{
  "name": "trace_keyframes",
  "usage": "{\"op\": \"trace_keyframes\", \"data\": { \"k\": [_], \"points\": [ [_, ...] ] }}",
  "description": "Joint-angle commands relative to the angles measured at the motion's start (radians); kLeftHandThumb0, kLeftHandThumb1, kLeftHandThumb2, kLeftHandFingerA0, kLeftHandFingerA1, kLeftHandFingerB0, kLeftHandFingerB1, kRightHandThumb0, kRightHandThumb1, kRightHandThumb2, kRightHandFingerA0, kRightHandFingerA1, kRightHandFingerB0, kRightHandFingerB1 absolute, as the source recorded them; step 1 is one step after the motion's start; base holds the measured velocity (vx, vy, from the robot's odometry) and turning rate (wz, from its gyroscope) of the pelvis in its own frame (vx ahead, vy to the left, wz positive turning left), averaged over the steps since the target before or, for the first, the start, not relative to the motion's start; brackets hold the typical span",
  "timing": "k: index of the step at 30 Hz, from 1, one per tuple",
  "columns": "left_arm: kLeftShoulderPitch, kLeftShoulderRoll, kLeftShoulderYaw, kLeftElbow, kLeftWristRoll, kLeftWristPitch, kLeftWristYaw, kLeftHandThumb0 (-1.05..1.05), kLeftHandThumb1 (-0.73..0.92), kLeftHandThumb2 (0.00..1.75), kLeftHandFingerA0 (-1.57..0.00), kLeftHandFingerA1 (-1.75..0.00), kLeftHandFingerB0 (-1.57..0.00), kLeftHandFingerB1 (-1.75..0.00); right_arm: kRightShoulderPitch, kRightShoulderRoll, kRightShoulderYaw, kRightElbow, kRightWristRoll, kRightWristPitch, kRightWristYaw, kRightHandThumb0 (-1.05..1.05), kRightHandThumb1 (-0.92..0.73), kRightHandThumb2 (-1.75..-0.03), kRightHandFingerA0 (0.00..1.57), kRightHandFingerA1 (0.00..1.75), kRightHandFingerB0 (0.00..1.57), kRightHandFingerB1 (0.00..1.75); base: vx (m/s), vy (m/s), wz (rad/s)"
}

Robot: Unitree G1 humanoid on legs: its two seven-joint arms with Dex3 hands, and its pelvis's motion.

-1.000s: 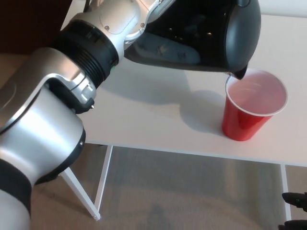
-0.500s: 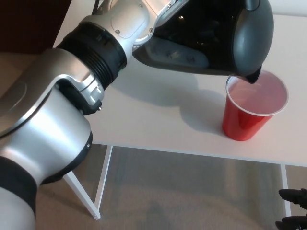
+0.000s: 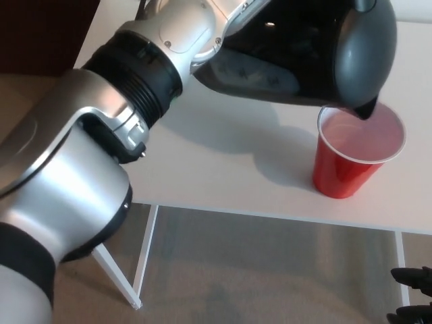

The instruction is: The robot walk towards a table in front and uses its left hand to pick up the pot from the base and pour water to the cup on the right hand side

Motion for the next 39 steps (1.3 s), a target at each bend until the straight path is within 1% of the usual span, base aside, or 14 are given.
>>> {"op": "trace_keyframes", "data": {
  "k": [1, 2, 4, 5, 8, 9, 11, 13, 14, 16, 18, 19, 21, 39],
  "points": [
    [0.027, -0.107, 0.334, -0.068, -0.365, 0.179, -0.153, -0.31, 0.59, 0.6, -0.86, -1.65, -0.85, -0.6, 0.011, -0.012, -0.006, -0.005, -0.005, 0.016, -0.012, -0.3, -0.53, -0.55, 0.53, 0.47, 0.37, 0.39, 0.0, 0.0, 0.0],
    [0.025, -0.119, 0.365, -0.07, -0.384, 0.2, -0.156, -0.36, 0.53, 0.62, -0.92, -1.61, -0.84, -1.01, 0.01, -0.011, -0.007, -0.004, -0.006, 0.017, -0.013, -0.29, -0.53, -0.55, 0.54, 0.47, 0.37, 0.39, 0.0, 0.0, 0.0],
    [0.019, -0.138, 0.503, -0.079, -0.51, 0.251, -0.198, -0.2, 0.72, 0.62, -0.79, -1.62, -0.78, -1.02, 0.007, -0.011, -0.005, 0.003, -0.01, 0.017, -0.014, -0.3, -0.53, -0.55, 0.52, 0.47, 0.37, 0.39, 0.0, 0.0, 0.0],
    [0.025, -0.14, 0.587, -0.097, -0.594, 0.267, -0.248, -0.16, 0.76, 0.62, -0.77, -1.64, -0.65, -1.36, 0.01, -0.011, -0.003, 0.004, -0.012, 0.018, -0.013, -0.3, -0.53, -0.56, 0.52, 0.46, 0.37, 0.39, 0.0, 0.0, 0.0],
    [0.037, -0.137, 0.651, -0.117, -0.64, 0.274, -0.286, -0.08, 0.7, 0.62, -0.79, -1.51, -0.74, -1.22, 0.014, -0.011, 0.0, 0.005, -0.017, 0.014, -0.016, -0.31, -0.52, -0.55, 0.53, 0.47, 0.38, 0.39, 0.0, 0.0, 0.0],
    [0.054, -0.13, 0.721, -0.133, -0.714, 0.283, -0.317, -0.1, 0.69, 0.73, -0.8, -0.97, -0.8, -1.0, 0.02, -0.014, 0.004, 0.002, -0.022, 0.014, -0.014, -0.32, -0.53, -0.56, 0.55, 0.47, 0.38, 0.39, 0.0, 0.0, 0.0],
    [0.065, -0.127, 0.788, -0.141, -0.771, 0.293, -0.335, -0.1, 0.67, 0.79, -0.82, -0.81, -0.83, -1.04, 0.025, -0.012, 0.005, 0.004, -0.022, 0.01, -0.015, -0.32, -0.53, -0.56, 0.56, 0.47, 0.38, 0.39, 0.0, 0.0, 0.0],
    [0.058, -0.12, 0.923, -0.139, -0.877, 0.377, -0.338, -0.15, 0.69, 0.79, -0.82, -1.38, -0.8, -1.13, 0.034, -0.011, 0.001, -0.004, -0.013, 0.01, -0.008, -0.3, -0.54, -0.56, 0.55, 0.48, 0.38, 0.39, 0.0, 0.0, 0.0],
    [0.055, -0.121, 0.941, -0.138, -0.888, 0.387, -0.338, -0.15, 0.69, 0.79, -0.82, -1.38, -0.8, -1.13, 0.034, -0.01, 0.0, -0.003, -0.011, 0.009, -0.008, -0.3, -0.54, -0.56, 0.55, 0.48, 0.38, 0.39, 0.0, 0.0, 0.0],
    [0.073, -0.102, 0.988, -0.141, -0.915, 0.398, -0.351, -0.13, 0.79, 0.61, -0.67, -1.7, -0.63, -1.15, 0.028, -0.004, -0.004, 0.018, 0.0, -0.002, -0.005, -0.3, -0.53, -0.56, 0.53, 0.48, 0.38, 0.39, 0.0, 0.0, 0.0],
    [0.093, -0.088, 1.019, -0.138, -0.935, 0.386, -0.366, -0.12, 0.77, 0.63, -0.73, -1.74, -0.59, -1.35, 0.023, -0.006, -0.003, 0.031, -0.001, -0.009, -0.006, -0.31, -0.53, -0.55, 0.52, 0.47, 0.37, 0.39, 0.0, 0.0, 0.0],
    [0.113, -0.085, 1.045, -0.14, -0.958, 0.372, -0.383, -0.09, 0.66, 0.83, -0.72, -1.72, -0.66, -1.39, 0.023, -0.007, -0.005, 0.034, 0.001, -0.012, -0.005, -0.31, -0.53, -0.56, 0.53, 0.48, 0.38, 0.39, 0.0, 0.0, 0.0],
    [0.144, -0.085, 1.077, -0.147, -0.978, 0.376, -0.391, -0.06, 0.63, 0.9, -0.76, -1.67, -0.7, -1.3, 0.025, -0.005, -0.008, 0.034, 0.007, -0.012, -0.003, -0.31, -0.53, -0.55, 0.53, 0.48, 0.38, 0.39, 0.0, 0.0, 0.0],
    [0.386, -0.193, 1.229, -0.187, -1.021, 0.367, -0.412, -0.07, 0.74, 0.74, -0.71, -1.73, -0.64, -1.35, 0.035, 0.001, -0.012, 0.016, 0.017, 0.012, 0.005, -0.27, -0.54, -0.56, 0.54, 0.47, 0.37, 0.39, 0.0, 0.0, 0.0]
  ]
}}
